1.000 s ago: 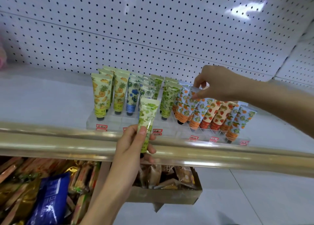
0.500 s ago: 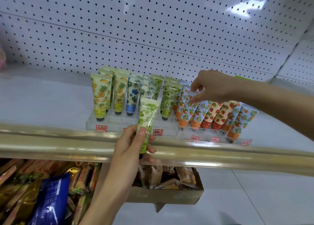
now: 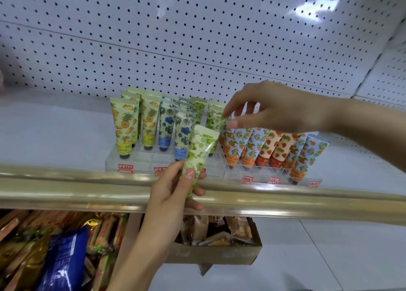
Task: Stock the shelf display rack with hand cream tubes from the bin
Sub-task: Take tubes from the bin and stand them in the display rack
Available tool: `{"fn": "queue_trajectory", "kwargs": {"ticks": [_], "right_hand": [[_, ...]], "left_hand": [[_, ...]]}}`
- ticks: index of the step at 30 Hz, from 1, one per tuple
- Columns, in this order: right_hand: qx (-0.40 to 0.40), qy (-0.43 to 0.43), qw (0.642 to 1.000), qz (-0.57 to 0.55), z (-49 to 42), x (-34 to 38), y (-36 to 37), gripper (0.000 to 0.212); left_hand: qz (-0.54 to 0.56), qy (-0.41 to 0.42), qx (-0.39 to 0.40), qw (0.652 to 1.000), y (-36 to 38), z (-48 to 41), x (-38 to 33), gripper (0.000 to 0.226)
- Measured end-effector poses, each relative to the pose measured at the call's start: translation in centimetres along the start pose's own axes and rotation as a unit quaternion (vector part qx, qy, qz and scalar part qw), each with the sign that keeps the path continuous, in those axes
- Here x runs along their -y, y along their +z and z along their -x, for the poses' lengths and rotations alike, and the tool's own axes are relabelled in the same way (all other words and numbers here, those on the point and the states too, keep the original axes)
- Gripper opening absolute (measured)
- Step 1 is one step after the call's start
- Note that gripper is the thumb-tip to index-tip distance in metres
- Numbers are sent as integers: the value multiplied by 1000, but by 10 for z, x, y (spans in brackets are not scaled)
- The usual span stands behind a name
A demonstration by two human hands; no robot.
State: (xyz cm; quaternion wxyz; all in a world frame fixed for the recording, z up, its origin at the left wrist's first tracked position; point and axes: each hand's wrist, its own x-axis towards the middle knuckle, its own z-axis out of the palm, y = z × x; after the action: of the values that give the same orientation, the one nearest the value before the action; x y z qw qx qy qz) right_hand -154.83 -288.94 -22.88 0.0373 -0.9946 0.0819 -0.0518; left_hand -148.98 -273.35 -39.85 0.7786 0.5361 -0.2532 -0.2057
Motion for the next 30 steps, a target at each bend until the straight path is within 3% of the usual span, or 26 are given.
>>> {"fn": "queue_trajectory", "kwargs": {"ticks": [10,13,15,18,24,30], "right_hand": [[29,-46,998,-23,2,25,17,29],[14,-32,999,-15,2,21,6,26],[-23,-12,1000,-1,-2,16,-2,23],[-66,13,997,39,-13,10,-8,17],[-125,57,990,41,-39,5,2,17],[-147,85,985,5,-59,7,18,24]], "left_hand": [[-197,155,-45,967,-2,1,7,21],[-403,261,-54,875,-9,0,12,33],[-506,279,-48,815,-13,-3,17,45],[-576,261,-19,775,-15,-5,24,56],[-622,243,-14,744,-20,-8,29,57],[-618,246,-17,747,-21,-11,30,56]]}}
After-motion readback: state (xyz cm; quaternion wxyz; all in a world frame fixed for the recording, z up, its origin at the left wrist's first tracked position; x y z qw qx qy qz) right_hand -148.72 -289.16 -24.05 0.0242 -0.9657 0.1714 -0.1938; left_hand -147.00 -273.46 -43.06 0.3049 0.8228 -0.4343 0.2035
